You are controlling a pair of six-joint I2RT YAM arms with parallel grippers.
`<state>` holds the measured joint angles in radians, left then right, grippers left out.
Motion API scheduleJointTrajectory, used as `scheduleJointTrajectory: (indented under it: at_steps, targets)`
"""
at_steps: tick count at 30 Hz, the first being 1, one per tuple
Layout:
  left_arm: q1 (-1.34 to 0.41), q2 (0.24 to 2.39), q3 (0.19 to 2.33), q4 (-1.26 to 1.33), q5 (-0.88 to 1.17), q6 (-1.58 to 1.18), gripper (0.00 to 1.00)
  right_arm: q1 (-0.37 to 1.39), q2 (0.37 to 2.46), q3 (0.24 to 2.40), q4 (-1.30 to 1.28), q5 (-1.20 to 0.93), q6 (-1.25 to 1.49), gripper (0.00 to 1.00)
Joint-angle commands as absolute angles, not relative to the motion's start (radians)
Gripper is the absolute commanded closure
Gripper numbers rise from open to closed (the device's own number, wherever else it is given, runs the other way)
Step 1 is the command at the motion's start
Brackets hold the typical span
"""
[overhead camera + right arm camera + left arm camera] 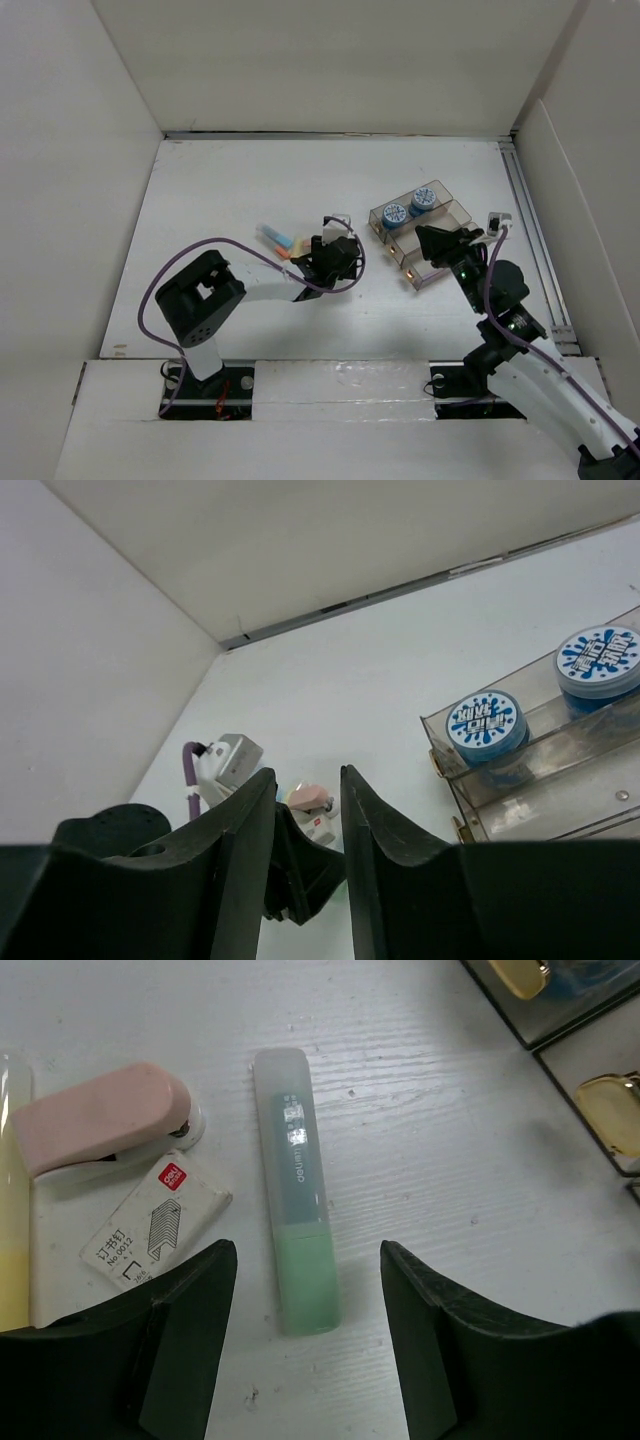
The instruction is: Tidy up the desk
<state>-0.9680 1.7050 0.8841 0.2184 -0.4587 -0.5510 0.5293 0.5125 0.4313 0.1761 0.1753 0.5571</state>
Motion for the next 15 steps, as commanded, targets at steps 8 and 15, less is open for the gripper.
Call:
scheduleJointTrajectory:
  at_steps: [8,15]
  targets:
    - [-0.969,1.802,0.946,0.206,-0.517,-0.569,0.63,0.523,0.548,0.483,0.252,0.137,0.549,0.61]
    - [-0.969,1.833,0.968,0.164,-0.534,-0.571,0.94,0.523,0.532,0.479,0.252,0.152,0.551,0.63]
